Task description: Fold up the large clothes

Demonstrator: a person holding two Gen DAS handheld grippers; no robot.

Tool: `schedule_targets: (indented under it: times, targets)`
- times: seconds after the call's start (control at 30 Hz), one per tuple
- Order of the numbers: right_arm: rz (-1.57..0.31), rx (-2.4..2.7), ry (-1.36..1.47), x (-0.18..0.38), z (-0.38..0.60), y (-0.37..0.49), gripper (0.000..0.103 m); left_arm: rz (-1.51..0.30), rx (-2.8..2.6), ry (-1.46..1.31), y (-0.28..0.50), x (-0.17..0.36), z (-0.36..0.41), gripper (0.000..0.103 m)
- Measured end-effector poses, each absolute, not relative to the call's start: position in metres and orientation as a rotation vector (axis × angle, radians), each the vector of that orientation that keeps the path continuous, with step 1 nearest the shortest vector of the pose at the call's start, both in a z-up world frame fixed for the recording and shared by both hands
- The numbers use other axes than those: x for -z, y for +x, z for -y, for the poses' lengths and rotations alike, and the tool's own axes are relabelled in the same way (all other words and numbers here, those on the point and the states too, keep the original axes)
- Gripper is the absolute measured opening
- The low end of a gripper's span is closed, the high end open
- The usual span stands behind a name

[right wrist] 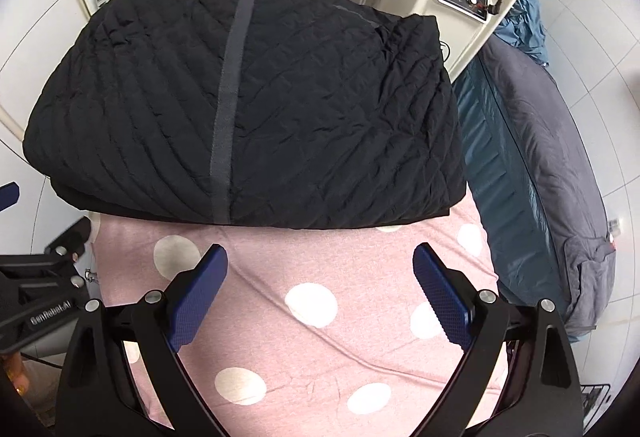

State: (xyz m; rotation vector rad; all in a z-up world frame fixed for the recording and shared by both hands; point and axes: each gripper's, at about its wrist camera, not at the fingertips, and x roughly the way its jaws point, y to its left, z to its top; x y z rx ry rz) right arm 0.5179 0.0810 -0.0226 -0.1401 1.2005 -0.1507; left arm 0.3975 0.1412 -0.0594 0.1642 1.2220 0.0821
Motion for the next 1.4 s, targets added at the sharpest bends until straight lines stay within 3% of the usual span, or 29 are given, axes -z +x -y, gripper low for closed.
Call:
schedule_targets:
  times: [1.4]
  targets:
    - [-1.187, 0.139, -0.127, 0.0254, -0.0861, 0.5154, 0.093, -1.22, -0.052, 0.187, 0.3954, 0.0632, -0.1405, 0.097]
